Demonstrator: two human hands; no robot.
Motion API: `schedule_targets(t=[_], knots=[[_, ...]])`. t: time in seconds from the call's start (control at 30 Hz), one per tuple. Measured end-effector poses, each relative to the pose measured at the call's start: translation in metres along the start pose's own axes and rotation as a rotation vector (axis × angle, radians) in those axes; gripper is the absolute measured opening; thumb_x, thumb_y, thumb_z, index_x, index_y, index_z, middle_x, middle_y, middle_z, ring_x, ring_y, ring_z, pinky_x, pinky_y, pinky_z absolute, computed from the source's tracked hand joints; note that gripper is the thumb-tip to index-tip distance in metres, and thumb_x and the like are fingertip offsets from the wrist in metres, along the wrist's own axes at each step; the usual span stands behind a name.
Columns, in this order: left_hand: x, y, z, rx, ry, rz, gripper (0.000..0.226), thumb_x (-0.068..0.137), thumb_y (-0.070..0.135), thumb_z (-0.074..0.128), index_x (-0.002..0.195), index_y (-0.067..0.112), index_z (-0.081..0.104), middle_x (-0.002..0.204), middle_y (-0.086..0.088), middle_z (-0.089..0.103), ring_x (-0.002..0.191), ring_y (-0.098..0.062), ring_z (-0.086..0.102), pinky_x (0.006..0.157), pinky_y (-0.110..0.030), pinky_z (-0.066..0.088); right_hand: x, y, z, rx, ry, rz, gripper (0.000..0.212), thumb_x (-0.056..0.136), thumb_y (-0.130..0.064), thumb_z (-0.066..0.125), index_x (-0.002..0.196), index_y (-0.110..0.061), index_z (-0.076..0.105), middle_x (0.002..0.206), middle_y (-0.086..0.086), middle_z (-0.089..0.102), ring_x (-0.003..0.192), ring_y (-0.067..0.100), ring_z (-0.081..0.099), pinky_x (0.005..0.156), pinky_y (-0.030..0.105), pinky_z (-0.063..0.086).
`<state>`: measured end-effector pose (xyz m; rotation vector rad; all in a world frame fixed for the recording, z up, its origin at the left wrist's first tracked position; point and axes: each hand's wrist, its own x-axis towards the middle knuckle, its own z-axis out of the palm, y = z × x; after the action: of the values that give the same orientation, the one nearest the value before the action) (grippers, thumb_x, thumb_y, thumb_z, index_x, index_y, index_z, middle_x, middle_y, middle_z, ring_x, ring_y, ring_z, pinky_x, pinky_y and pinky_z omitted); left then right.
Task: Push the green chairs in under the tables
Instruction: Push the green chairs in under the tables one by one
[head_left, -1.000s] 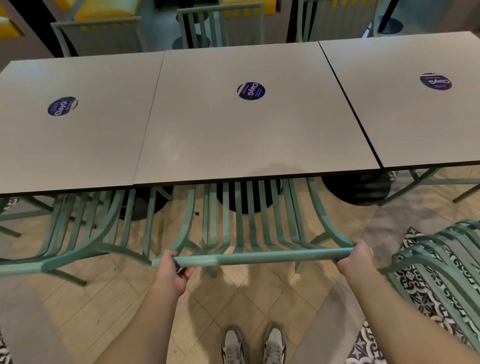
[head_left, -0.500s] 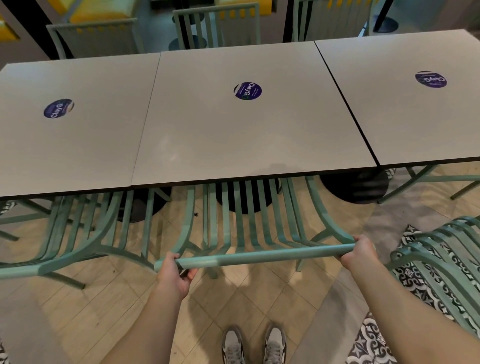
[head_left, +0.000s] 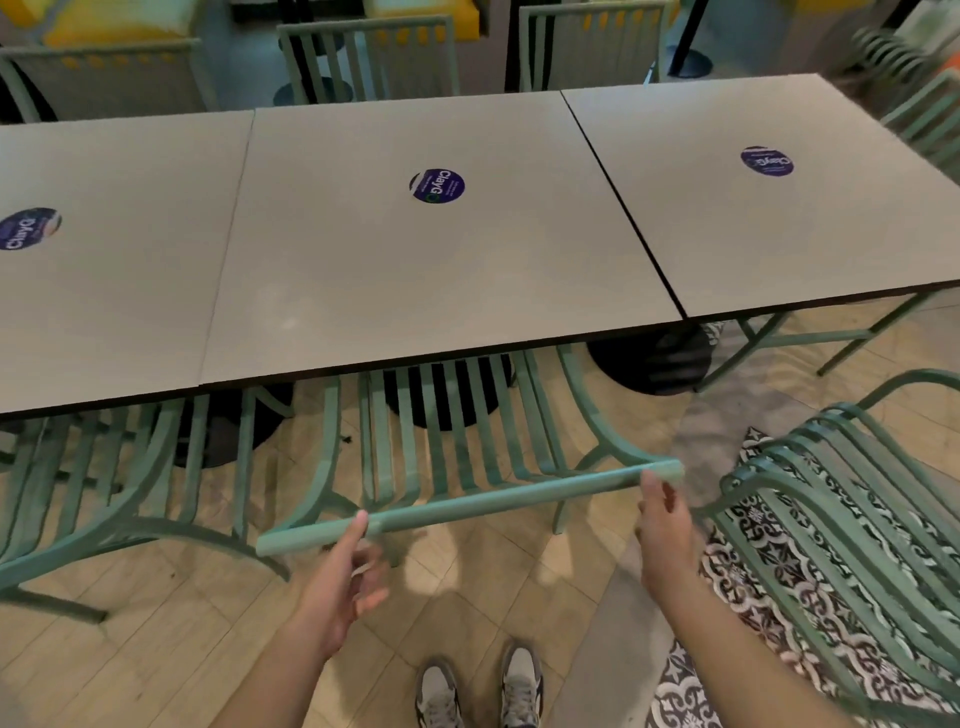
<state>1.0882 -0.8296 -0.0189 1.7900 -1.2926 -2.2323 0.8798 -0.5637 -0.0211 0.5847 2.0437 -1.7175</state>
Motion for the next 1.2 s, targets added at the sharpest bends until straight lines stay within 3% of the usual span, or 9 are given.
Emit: schedule_targets(t=[0.13, 0.23, 0.4, 0.57, 0.67, 0.77, 0.87, 1.03, 1.2], knots=[[-0.015, -0.02, 0.049, 0.55, -0.258, 0.099, 0.075, 0.06, 0.069, 0.071, 0.118, 0.022, 0.06, 0.118, -0.003, 0.063, 0.105, -0.019, 0.061, 0.083, -0.034, 0.051, -0.028, 0.032, -0.042, -0.498, -0.043, -0.223, 0.069, 0.09, -0.047, 0.058, 0.148, -0.017, 0.034, 0.145, 0.002, 0.045, 0.132, 0.021, 0.043, 0.101, 0.034, 0.034], [-0.018, -0.036, 0.09, 0.967, -0.366, 0.337, 0.058, 0.085, 0.048, 0.066, 0.134, 0.019, 0.052, 0.128, 0.001, 0.059, 0.109, -0.01, 0.057, 0.087, -0.023, 0.044, -0.041, 0.057, -0.087, -0.733, -0.057, -0.293, 0.069, 0.089, -0.051, 0.056, 0.147, -0.021, 0.035, 0.144, -0.003, 0.045, 0.132, 0.016, 0.042, 0.104, 0.032, 0.034], [-0.052, -0.061, 0.154, 1.503, -0.49, 0.649, 0.045, 0.089, 0.038, 0.053, 0.131, 0.024, 0.054, 0.126, 0.002, 0.061, 0.113, -0.015, 0.057, 0.09, -0.028, 0.046, -0.066, 0.084, -0.171, -0.94, -0.003, -0.362, 0.065, 0.09, -0.054, 0.053, 0.146, -0.028, 0.034, 0.146, -0.01, 0.04, 0.132, 0.006, 0.036, 0.111, 0.027, 0.026], [-0.099, -0.091, 0.23, 1.9, -0.646, 1.056, 0.045, 0.09, 0.044, 0.043, 0.128, 0.022, 0.051, 0.125, -0.001, 0.058, 0.114, -0.024, 0.056, 0.092, -0.032, 0.046, -0.08, 0.095, -0.273, -1.028, 0.139, -0.286, 0.077, 0.081, -0.073, 0.028, 0.147, -0.033, 0.025, 0.154, -0.008, 0.026, 0.141, 0.013, 0.029, 0.116, 0.04, 0.026], [-0.144, -0.118, 0.301, 1.98, -0.716, 1.263, 0.052, 0.084, 0.044, 0.032, 0.122, 0.017, 0.055, 0.122, -0.005, 0.058, 0.113, -0.03, 0.056, 0.092, -0.034, 0.044, -0.084, 0.091, -0.349, -1.093, 0.224, -0.242, 0.07, 0.093, -0.058, 0.039, 0.15, -0.024, 0.02, 0.158, -0.001, 0.019, 0.145, 0.017, 0.019, 0.116, 0.036, 0.014], [-0.203, -0.152, 0.377, 2.07, -0.767, 1.446, 0.036, 0.091, 0.037, 0.043, 0.12, 0.017, 0.054, 0.122, -0.005, 0.057, 0.115, -0.03, 0.054, 0.094, -0.035, 0.04, -0.088, 0.09, -0.438, -1.046, 0.32, -0.259, 0.066, 0.093, -0.049, 0.05, 0.149, -0.025, 0.026, 0.157, -0.003, 0.024, 0.145, 0.016, 0.018, 0.118, 0.037, 0.014], [-0.256, -0.188, 0.449, 2.086, -0.846, 1.644, 0.036, 0.093, 0.04, 0.045, 0.121, 0.019, 0.053, 0.124, -0.003, 0.057, 0.118, -0.026, 0.053, 0.101, -0.039, 0.036, -0.096, 0.087, -0.522, -1.037, 0.404, -0.253, 0.068, 0.093, -0.048, 0.051, 0.15, -0.029, 0.021, 0.157, -0.006, 0.022, 0.144, 0.016, 0.019, 0.117, 0.036, 0.014], [-0.331, -0.248, 0.557, 2.089, -0.947, 1.728, 0.047, 0.095, 0.045, 0.044, 0.133, 0.018, 0.049, 0.136, -0.006, 0.052, 0.129, -0.028, 0.046, 0.113, -0.047, 0.029, -0.097, 0.062, -0.638, -1.118, 0.515, -0.212, 0.067, 0.094, -0.039, 0.054, 0.151, -0.03, 0.021, 0.159, -0.005, 0.019, 0.145, 0.019, 0.015, 0.117, 0.037, 0.012], [-0.366, -0.301, 0.664, 2.082, -0.962, 1.833, 0.048, 0.096, 0.048, 0.04, 0.132, 0.018, 0.049, 0.134, -0.007, 0.054, 0.122, -0.029, 0.052, 0.104, -0.047, 0.037, -0.057, 0.046, -0.719, -1.225, 0.507, -0.217, 0.068, 0.095, -0.041, 0.051, 0.152, -0.03, 0.015, 0.16, -0.003, 0.015, 0.147, 0.019, 0.009, 0.116, 0.034, -0.001]])
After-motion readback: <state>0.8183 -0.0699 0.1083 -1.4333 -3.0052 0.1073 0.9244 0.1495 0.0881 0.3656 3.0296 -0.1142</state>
